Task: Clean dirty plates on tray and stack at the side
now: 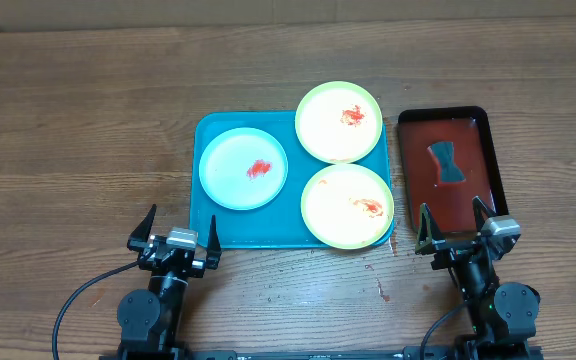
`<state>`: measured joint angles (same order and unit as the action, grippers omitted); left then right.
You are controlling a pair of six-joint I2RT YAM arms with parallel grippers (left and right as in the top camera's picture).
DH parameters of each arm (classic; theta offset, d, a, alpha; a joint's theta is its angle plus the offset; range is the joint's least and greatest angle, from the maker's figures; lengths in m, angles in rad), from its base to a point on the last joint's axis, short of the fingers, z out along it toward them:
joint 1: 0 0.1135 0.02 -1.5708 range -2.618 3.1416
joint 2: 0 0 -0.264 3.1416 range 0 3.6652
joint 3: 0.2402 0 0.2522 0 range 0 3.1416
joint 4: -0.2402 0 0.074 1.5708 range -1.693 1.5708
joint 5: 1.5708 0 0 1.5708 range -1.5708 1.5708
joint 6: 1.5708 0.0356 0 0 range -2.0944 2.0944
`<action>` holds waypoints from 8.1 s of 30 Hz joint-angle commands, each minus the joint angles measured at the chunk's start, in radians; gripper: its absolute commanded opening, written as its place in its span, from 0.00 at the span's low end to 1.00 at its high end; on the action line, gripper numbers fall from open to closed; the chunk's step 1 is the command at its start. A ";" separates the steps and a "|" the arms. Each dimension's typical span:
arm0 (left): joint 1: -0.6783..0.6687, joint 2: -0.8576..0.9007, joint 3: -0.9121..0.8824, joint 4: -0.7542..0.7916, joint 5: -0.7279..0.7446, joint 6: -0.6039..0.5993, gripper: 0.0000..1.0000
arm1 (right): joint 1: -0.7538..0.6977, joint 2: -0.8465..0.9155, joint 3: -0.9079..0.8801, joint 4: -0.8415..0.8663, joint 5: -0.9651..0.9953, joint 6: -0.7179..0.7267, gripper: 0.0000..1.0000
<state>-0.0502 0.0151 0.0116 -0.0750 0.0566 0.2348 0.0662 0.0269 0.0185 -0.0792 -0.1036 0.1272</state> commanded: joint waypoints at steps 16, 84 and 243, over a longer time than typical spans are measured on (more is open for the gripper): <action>0.006 -0.010 -0.007 0.002 0.003 -0.017 1.00 | 0.006 -0.007 -0.011 0.006 0.006 0.004 1.00; 0.004 1.597 1.424 -1.135 0.389 -0.185 1.00 | -0.093 1.415 1.379 -1.007 0.044 -0.053 0.98; 0.003 2.044 1.428 -0.865 -0.027 -0.441 0.24 | 0.311 1.979 1.800 -0.969 -0.230 0.157 0.03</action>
<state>-0.0395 2.0472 1.4654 -0.9463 0.0357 -0.1818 0.3809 2.0029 1.8000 -1.0515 -0.3347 0.2871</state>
